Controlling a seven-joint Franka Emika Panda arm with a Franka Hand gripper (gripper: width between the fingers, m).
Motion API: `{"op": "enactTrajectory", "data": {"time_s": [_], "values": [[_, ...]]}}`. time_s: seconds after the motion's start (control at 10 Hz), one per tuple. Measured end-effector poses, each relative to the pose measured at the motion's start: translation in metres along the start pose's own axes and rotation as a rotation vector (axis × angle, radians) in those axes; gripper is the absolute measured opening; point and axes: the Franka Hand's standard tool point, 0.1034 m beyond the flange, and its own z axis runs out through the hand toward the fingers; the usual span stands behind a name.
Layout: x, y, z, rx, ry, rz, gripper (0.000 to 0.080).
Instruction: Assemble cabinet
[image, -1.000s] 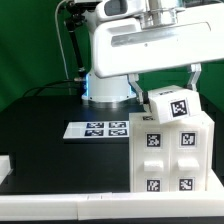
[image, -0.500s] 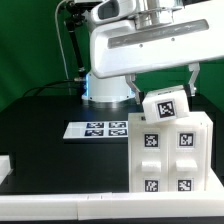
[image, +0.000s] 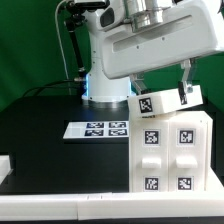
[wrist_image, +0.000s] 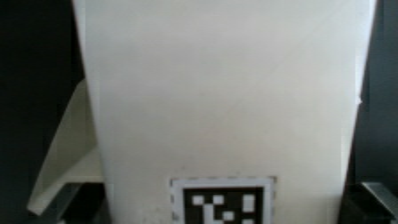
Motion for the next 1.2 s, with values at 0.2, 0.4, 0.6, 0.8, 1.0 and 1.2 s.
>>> {"op": "enactTrajectory", "data": {"time_s": [0.2,0.4,0.6,0.8,1.0,1.2], "values": [[-0.0008,-0.0004,0.0000,0.009,-0.009,0.173,0.0556],[-0.0008,-0.0001,0.0000,0.017,-0.022,0.328,0.0556],[-0.0013,-0.0001,-0.0002,0.021,-0.043,0.507,0.0556],[-0.0013,-0.0003,-0.0003,0.021,-0.053,0.683,0.0556],[0.0002,0.0001,-0.0009,0.019,-0.076,0.774,0.0556],[0.0004,0.0001,-0.0008,0.030,-0.091,0.870,0.0556]]}}
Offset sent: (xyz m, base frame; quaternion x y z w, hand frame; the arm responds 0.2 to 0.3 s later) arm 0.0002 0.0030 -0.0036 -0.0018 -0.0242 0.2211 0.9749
